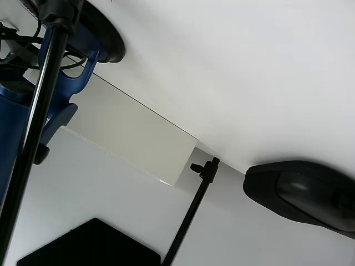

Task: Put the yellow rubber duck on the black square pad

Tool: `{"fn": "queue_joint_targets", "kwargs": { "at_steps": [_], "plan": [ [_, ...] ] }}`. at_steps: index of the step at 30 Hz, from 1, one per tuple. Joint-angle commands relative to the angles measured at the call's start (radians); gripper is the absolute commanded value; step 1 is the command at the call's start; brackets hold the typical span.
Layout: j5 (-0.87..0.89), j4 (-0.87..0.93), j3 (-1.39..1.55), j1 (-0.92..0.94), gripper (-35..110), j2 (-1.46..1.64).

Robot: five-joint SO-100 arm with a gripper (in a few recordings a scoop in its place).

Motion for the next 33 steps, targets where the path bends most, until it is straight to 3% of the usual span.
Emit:
{"fn": "queue_joint_targets", "kwargs": {
  "at_steps": [1, 8, 12, 17, 27, 33],
  "plan": [
    [-0.011, -0.009, -0.034, -0.087, 5, 0.012],
    [-0.011, -0.002, -0.034, -0.495, 5, 0.009],
    [-0.011, 0.005, -0.034, -0.635, 5, -0.003],
    [-0.012, 0.038, -0.034, -0.716, 5, -0.003],
    [-0.009, 0.313, -0.169, -0.813, 6, -0.009],
    [-0.006, 0.411, -0.241, -0.907, 6, -0.176]
  ]
}}
